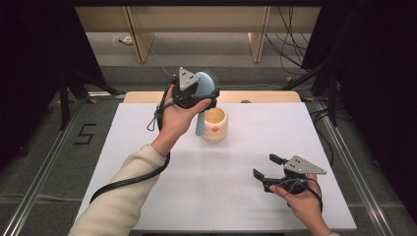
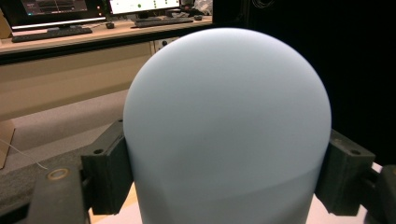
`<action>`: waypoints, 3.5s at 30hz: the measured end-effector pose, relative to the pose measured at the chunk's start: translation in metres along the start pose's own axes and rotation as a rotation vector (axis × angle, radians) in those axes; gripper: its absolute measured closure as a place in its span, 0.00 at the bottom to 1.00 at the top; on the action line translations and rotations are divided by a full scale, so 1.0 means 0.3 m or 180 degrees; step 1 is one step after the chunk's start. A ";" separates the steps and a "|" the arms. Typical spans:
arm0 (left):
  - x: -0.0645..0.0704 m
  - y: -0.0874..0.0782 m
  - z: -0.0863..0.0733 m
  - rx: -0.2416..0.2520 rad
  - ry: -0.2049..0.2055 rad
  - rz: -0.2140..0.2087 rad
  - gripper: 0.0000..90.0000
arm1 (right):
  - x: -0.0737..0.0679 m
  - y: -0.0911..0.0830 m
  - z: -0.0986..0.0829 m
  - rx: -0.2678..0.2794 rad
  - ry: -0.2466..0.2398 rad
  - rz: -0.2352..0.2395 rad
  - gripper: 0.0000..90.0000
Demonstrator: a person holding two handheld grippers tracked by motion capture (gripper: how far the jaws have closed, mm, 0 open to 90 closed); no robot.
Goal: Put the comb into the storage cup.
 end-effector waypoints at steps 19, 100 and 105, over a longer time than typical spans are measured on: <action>-0.014 0.024 0.036 0.0027 0.0005 0.0026 0.22 | 0.003 0.002 -0.001 -0.0003 0.0017 0.0014 0.19; -0.018 0.169 0.075 0.0218 -0.0068 -0.0092 0.22 | 0.002 0.004 -0.001 0.0025 0.0035 0.0043 0.19; -0.017 0.173 0.074 0.0207 -0.0068 -0.0091 0.22 | 0.002 0.003 -0.001 0.0023 0.0037 0.0040 0.19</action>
Point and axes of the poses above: each handheld gripper's, and its own axes: y roughly forward along the jaws, z roughly out of its top, x roughly to its right, the point moved 4 cm from there along y, roughly forward along the jaws, and after that the axes turned 14 degrees about -x, right-handed, at the moved point
